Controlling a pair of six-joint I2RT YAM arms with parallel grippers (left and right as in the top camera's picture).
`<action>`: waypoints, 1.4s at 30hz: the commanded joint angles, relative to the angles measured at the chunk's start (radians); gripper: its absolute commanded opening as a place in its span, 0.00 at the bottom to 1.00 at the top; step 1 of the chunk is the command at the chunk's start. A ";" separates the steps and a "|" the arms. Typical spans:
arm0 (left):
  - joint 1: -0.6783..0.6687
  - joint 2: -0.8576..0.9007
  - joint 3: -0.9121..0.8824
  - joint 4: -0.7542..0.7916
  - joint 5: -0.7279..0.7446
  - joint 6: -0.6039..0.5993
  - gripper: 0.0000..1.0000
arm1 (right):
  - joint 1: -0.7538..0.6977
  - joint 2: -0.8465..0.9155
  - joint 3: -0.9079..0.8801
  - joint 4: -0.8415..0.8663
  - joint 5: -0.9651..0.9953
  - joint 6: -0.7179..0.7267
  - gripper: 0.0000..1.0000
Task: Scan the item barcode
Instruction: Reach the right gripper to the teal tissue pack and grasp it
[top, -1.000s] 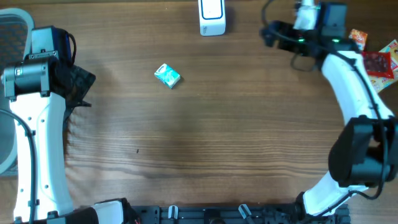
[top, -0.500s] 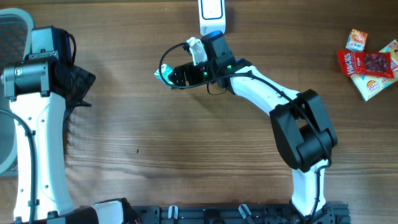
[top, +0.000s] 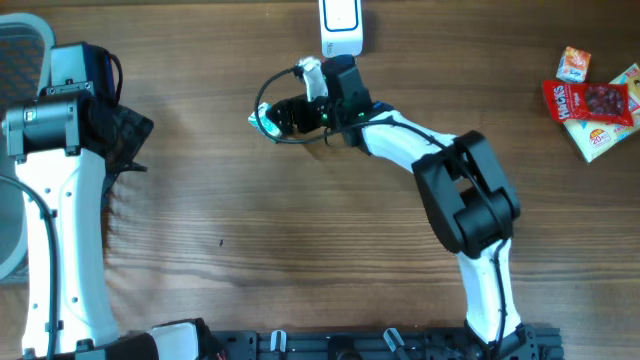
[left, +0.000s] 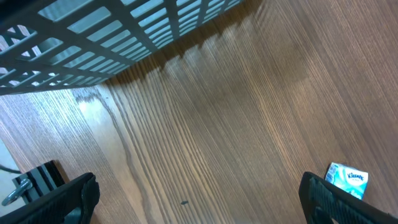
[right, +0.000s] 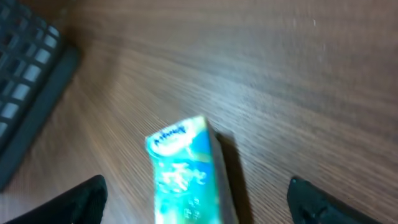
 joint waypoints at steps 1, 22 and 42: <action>0.005 0.001 -0.005 0.000 -0.006 -0.009 1.00 | 0.014 0.029 0.002 0.001 -0.024 0.011 0.74; 0.005 0.001 -0.005 -0.001 -0.006 -0.009 1.00 | 0.021 -0.105 0.055 -0.321 0.116 -0.193 0.60; 0.005 0.001 -0.005 0.000 -0.006 -0.009 1.00 | 0.062 0.069 0.051 0.048 0.172 0.006 0.59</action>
